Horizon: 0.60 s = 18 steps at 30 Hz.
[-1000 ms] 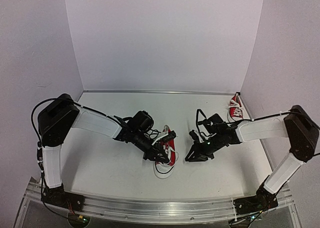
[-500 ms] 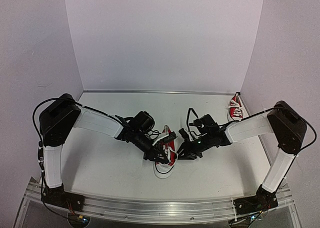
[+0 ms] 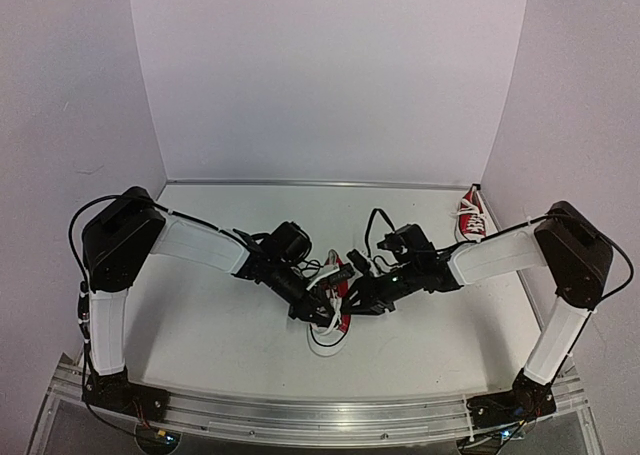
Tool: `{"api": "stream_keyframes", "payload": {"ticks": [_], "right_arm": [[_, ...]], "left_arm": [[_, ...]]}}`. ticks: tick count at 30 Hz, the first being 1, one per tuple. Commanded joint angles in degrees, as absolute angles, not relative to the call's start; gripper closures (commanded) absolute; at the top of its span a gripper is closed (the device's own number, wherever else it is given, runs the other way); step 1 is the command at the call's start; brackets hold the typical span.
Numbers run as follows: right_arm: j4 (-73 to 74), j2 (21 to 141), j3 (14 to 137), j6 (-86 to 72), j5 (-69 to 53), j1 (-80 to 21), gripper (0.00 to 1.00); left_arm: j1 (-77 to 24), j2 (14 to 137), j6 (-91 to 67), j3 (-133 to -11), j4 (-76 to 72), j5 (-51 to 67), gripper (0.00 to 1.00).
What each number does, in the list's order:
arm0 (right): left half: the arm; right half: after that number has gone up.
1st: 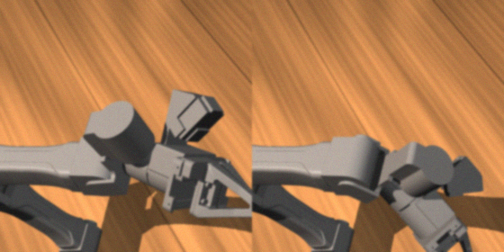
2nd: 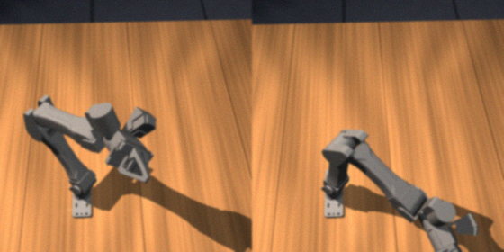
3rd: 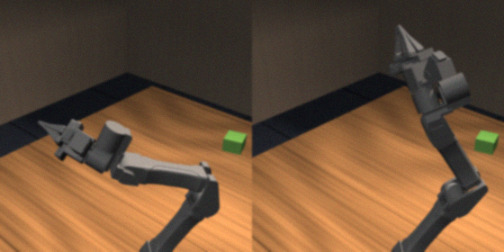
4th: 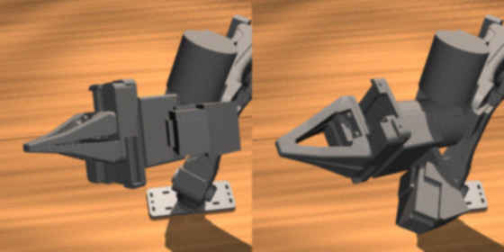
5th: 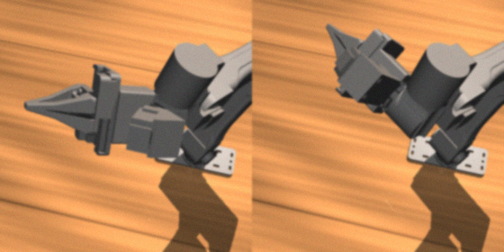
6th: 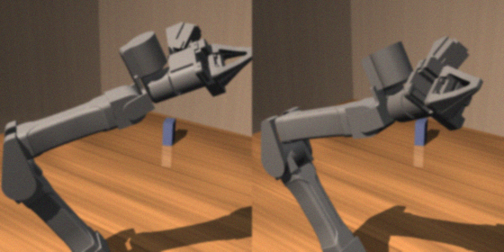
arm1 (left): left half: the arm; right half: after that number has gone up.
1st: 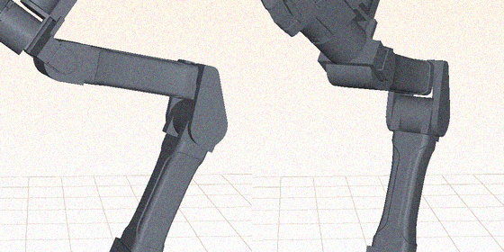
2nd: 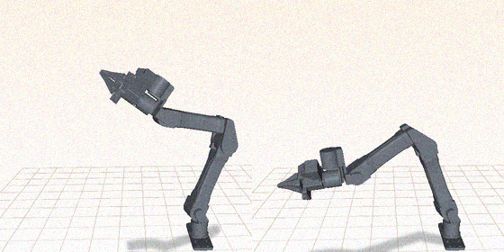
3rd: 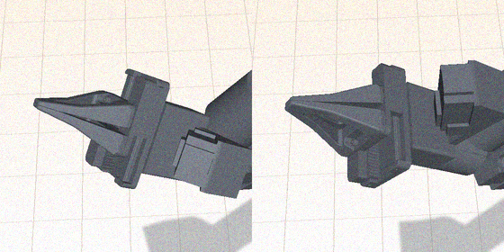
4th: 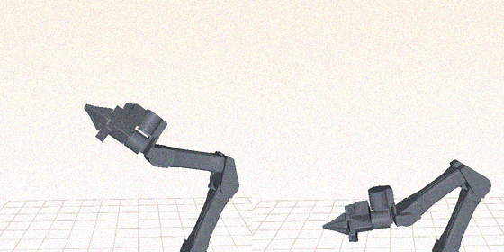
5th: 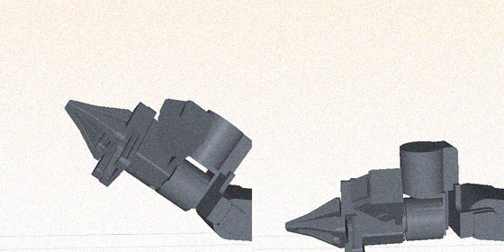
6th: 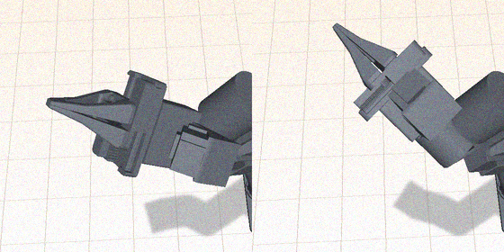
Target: Tie the shoes
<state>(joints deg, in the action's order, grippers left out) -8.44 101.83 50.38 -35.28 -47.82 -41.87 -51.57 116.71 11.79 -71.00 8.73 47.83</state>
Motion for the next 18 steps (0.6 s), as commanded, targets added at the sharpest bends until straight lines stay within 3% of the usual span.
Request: {"api": "stream_keyframes", "payload": {"ticks": [1, 11, 18], "right_arm": [[-11.4, 102.9, 53.0, -36.1, -49.5, -42.7, 0.73], [-11.4, 100.0, 51.0, -36.4, -49.5, -42.8, 0.72], [-11.3, 97.9, 50.5, -36.6, -49.8, -42.8, 0.62]], "left_arm": [[-51.3, 117.3, 12.0, -73.3, 8.6, 48.3, 1.0], [-50.5, 117.6, 8.7, -72.5, 7.7, 49.6, 1.0], [-50.3, 119.0, 9.4, -74.4, 9.9, 50.6, 1.0]]}}
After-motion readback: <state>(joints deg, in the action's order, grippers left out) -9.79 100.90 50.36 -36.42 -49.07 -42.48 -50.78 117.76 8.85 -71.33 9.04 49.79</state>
